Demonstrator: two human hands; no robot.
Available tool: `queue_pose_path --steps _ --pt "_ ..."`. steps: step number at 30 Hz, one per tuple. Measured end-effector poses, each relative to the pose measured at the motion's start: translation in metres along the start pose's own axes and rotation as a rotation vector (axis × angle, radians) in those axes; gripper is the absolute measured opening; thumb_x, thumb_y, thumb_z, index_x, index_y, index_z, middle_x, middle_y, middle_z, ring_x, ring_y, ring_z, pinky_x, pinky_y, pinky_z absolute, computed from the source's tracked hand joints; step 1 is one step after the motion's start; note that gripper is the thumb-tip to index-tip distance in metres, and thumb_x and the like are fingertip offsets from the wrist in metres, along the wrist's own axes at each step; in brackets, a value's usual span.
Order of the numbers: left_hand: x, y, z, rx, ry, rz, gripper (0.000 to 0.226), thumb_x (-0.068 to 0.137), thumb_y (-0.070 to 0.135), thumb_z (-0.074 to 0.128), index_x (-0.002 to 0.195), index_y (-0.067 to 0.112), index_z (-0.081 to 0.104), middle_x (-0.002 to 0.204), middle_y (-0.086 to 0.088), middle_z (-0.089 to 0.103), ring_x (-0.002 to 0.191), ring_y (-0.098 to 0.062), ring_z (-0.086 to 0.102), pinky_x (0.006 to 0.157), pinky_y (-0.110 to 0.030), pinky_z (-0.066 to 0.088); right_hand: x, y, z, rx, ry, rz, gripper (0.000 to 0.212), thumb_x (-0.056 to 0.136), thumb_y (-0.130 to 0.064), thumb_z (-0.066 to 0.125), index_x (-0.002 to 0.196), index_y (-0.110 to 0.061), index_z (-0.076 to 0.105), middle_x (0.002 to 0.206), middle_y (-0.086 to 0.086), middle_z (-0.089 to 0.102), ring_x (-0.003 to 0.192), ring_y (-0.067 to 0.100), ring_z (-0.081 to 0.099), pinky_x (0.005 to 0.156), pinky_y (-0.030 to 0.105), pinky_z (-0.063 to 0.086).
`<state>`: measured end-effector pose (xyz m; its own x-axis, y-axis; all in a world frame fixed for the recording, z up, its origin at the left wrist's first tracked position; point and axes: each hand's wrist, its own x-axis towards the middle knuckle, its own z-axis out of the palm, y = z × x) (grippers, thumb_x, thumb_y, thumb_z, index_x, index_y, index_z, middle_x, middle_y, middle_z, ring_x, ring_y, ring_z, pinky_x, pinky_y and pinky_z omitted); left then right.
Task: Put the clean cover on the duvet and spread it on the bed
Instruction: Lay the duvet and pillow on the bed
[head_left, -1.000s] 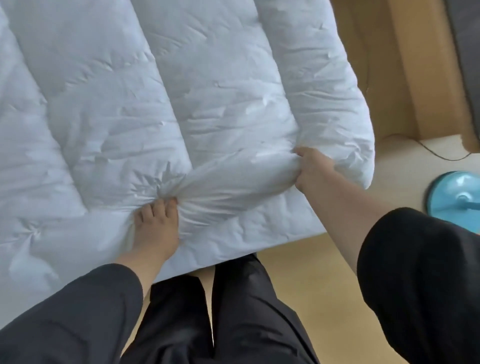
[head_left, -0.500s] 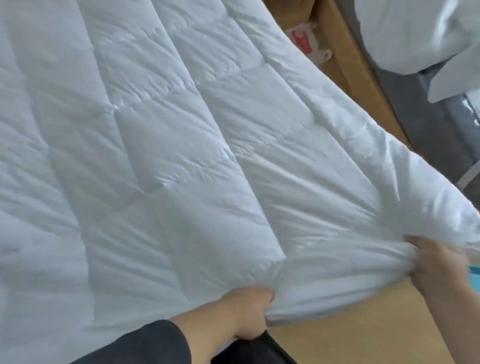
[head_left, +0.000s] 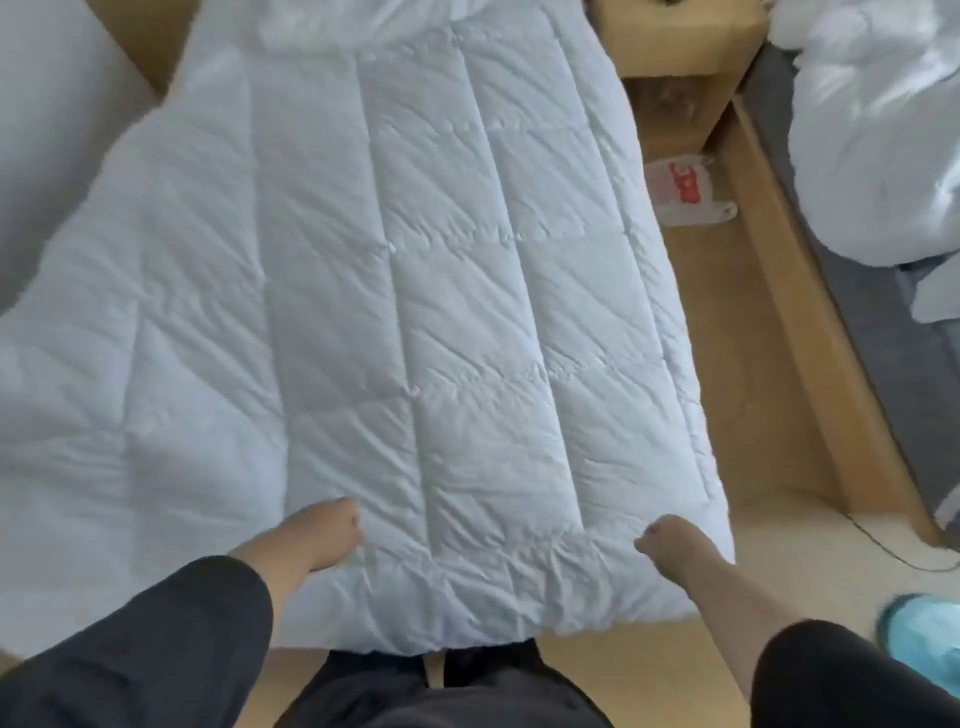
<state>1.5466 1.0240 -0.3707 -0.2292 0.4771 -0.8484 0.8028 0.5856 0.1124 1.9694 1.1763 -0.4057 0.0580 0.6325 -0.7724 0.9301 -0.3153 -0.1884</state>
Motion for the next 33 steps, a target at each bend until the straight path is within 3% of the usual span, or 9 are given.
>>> queue_pose_path --steps 3,6,8,13,17,21,24,33 --pt "-0.054 -0.066 0.000 -0.204 0.057 -0.072 0.018 0.097 0.027 0.038 0.080 0.021 0.041 0.073 0.003 0.041 0.060 -0.015 0.034 0.062 -0.033 0.028 -0.036 -0.106 0.019 -0.118 -0.042 -0.257 0.026 0.091 -0.031 0.066 0.114 -0.020 0.064 0.107 0.001 0.064 0.100 0.023 0.060 0.074 0.027 0.040" --pt "-0.111 -0.131 0.020 -0.384 0.151 -0.119 0.016 0.096 0.036 0.043 0.091 0.025 0.054 0.090 0.009 0.059 0.075 -0.012 0.054 0.070 -0.028 0.042 -0.087 -0.202 0.060 -0.302 -0.152 -0.494 0.021 0.089 -0.037 0.063 0.108 -0.031 0.057 0.100 -0.006 0.059 0.087 0.014 0.057 0.065 0.025 0.041" --pt "-0.149 -0.180 0.039 -0.519 0.210 -0.168 0.017 0.096 0.040 0.045 0.102 0.029 0.057 0.105 0.008 0.062 0.088 -0.010 0.058 0.074 -0.023 0.044 -0.130 -0.259 0.097 -0.412 -0.187 -0.632 0.023 0.088 -0.039 0.062 0.109 -0.032 0.056 0.104 -0.006 0.059 0.087 0.011 0.057 0.067 0.026 0.043" --pt "-0.242 -0.318 0.113 -0.799 0.397 -0.317 0.012 0.095 0.040 0.050 0.098 0.033 0.060 0.103 0.013 0.063 0.091 -0.004 0.058 0.073 -0.022 0.044 -0.243 -0.361 0.215 -0.783 -0.274 -0.955 0.036 0.090 -0.047 0.060 0.123 -0.032 0.057 0.125 -0.004 0.061 0.104 0.017 0.059 0.082 0.031 0.044" --pt "-0.312 -0.427 0.191 -1.014 0.566 -0.472 0.009 0.095 0.035 0.059 0.095 0.029 0.065 0.100 0.009 0.066 0.091 -0.010 0.063 0.076 -0.027 0.049 -0.323 -0.407 0.321 -0.837 -0.310 -1.036 0.029 0.089 -0.049 0.059 0.115 -0.034 0.056 0.112 -0.006 0.062 0.094 0.011 0.063 0.078 0.027 0.049" --pt "-0.367 -0.494 0.244 -1.103 0.592 -0.567 0.011 0.095 0.039 0.059 0.093 0.028 0.064 0.095 0.009 0.067 0.087 -0.012 0.064 0.079 -0.026 0.048 -0.381 -0.440 0.397 -0.920 -0.375 -1.071 0.032 0.091 -0.048 0.059 0.118 -0.032 0.058 0.121 -0.007 0.060 0.096 0.007 0.059 0.075 0.023 0.047" --pt "-0.387 -0.529 0.250 -1.119 0.606 -0.574 0.011 0.095 0.041 0.059 0.094 0.031 0.064 0.093 0.011 0.068 0.085 -0.006 0.063 0.072 -0.023 0.046 -0.410 -0.467 0.435 -0.958 -0.365 -1.090 0.027 0.092 -0.047 0.057 0.115 -0.032 0.058 0.117 -0.009 0.060 0.094 0.005 0.059 0.075 0.021 0.045" --pt "-0.376 -0.648 0.214 -1.123 0.495 -0.553 0.012 0.094 0.044 0.057 0.096 0.034 0.062 0.093 0.011 0.067 0.083 -0.002 0.061 0.071 -0.021 0.045 -0.451 -0.574 0.557 -1.161 -0.418 -1.134 0.038 0.097 -0.043 0.053 0.129 -0.025 0.056 0.131 -0.003 0.059 0.115 0.018 0.058 0.098 0.032 0.048"
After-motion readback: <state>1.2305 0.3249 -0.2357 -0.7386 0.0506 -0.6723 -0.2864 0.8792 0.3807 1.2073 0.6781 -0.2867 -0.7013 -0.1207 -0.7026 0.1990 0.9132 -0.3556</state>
